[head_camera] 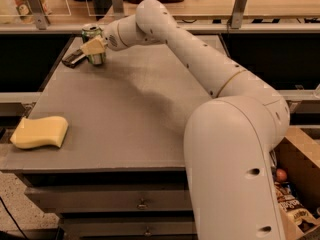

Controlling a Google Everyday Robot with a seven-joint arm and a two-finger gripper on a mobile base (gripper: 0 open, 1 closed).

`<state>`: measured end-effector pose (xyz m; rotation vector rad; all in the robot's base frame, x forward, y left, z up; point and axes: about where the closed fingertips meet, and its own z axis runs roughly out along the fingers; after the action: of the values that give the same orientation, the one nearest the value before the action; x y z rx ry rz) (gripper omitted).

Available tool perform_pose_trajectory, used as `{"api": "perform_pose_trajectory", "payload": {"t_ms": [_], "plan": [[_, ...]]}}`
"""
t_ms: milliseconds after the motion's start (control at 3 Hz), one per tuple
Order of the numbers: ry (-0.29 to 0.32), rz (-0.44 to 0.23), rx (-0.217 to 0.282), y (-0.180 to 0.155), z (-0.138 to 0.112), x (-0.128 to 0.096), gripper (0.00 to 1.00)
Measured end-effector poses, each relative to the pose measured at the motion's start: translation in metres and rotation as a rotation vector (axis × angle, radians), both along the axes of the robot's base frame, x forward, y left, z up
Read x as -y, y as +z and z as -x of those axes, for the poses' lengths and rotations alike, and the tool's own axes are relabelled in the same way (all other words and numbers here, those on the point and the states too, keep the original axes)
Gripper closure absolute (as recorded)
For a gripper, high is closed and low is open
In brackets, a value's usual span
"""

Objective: Move green can near rxbar chocolate

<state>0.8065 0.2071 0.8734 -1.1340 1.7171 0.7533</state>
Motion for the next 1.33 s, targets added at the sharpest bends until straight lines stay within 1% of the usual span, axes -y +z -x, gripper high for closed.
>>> {"api": "perform_pose_trajectory", "payload": {"t_ms": [333, 1000, 1333], "plan": [[-0.005, -0.009, 0.012, -0.001, -0.001, -0.009, 0.60], [-0.010, 0.027, 0.026, -0.002, -0.002, -0.024, 0.13], [-0.019, 0.040, 0.030, -0.002, -0.002, -0.025, 0.00]]}}
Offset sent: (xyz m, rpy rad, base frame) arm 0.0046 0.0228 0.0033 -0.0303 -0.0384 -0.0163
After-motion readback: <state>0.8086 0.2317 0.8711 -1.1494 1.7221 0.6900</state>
